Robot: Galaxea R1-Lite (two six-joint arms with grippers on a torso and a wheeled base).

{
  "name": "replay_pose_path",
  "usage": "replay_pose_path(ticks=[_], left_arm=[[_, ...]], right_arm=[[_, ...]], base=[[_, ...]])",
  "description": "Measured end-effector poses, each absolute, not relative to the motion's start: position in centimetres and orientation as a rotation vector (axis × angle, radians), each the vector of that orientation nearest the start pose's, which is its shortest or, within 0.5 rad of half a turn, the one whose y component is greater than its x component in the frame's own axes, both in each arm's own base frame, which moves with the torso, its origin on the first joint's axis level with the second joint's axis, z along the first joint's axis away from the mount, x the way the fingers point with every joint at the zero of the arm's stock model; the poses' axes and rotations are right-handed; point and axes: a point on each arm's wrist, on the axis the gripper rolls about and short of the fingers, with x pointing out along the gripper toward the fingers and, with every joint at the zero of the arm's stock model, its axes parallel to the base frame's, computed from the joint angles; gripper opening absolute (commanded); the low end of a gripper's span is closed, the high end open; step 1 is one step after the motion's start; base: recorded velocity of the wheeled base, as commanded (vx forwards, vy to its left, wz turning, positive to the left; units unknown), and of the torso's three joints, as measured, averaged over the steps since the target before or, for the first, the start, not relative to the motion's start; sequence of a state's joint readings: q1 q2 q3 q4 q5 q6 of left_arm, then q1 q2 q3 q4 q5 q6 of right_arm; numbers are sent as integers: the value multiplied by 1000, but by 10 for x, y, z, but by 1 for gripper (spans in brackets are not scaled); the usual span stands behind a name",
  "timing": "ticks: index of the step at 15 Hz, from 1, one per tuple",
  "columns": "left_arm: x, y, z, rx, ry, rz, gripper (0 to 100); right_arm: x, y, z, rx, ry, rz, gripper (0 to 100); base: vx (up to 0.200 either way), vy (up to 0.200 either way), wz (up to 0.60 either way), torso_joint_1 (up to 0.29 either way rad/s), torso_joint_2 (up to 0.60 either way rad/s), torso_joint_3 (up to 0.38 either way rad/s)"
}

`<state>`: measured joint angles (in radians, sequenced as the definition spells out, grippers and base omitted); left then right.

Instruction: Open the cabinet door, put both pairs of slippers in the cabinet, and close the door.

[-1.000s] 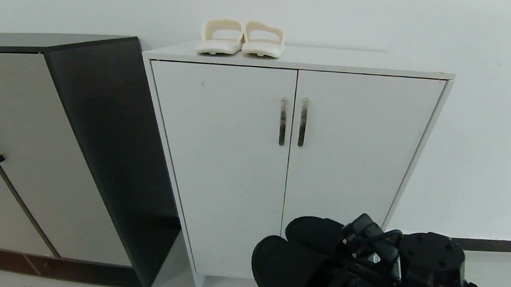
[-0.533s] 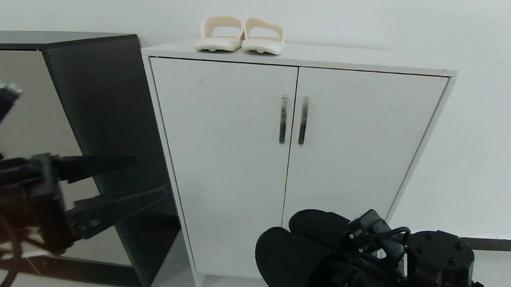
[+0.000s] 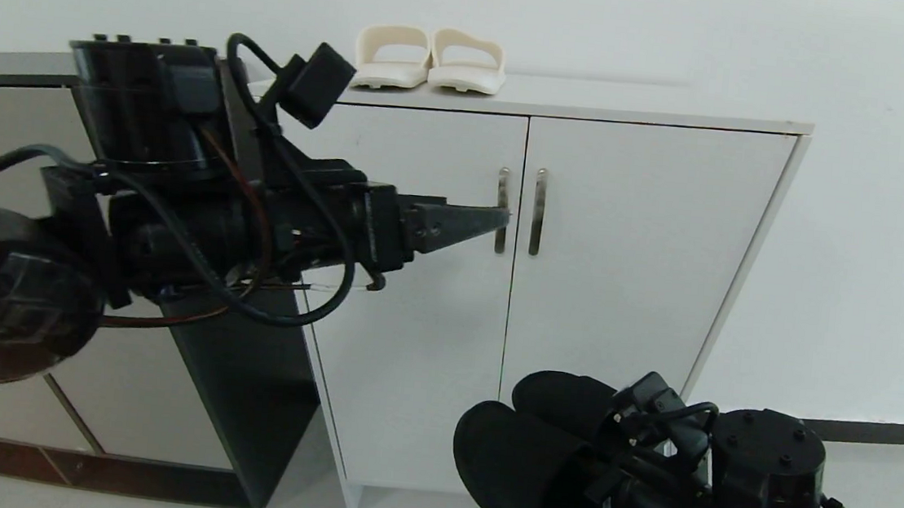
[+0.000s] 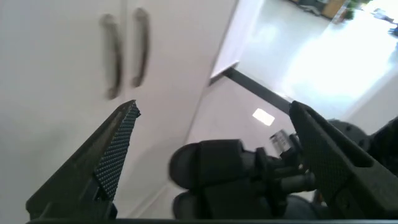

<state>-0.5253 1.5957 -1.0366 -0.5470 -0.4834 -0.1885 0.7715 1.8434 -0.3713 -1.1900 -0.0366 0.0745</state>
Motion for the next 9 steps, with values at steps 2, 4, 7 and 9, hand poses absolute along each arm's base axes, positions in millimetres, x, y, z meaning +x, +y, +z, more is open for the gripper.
replay_pose_path(ticks=[2,4,7,9], left_arm=[[266,-179,276,-212,131,-1044,100],[282,-199,280,-233,147,-1103,100],[304,-223,278,-268,198,-1142,100],[316,-232,274,-293,216,-1137,100]], right_arm=[[195,185,92,-43,288,719,0],[193,185,91,-42,285,728,0],[193,184,87,-47,299,727,0],[192,184,87,-43,288,729,0]], base=[[0,0,0,0,0,0],[0,0,0,0,0,0],[0,0,0,0,0,0],[0,0,0,0,0,0]])
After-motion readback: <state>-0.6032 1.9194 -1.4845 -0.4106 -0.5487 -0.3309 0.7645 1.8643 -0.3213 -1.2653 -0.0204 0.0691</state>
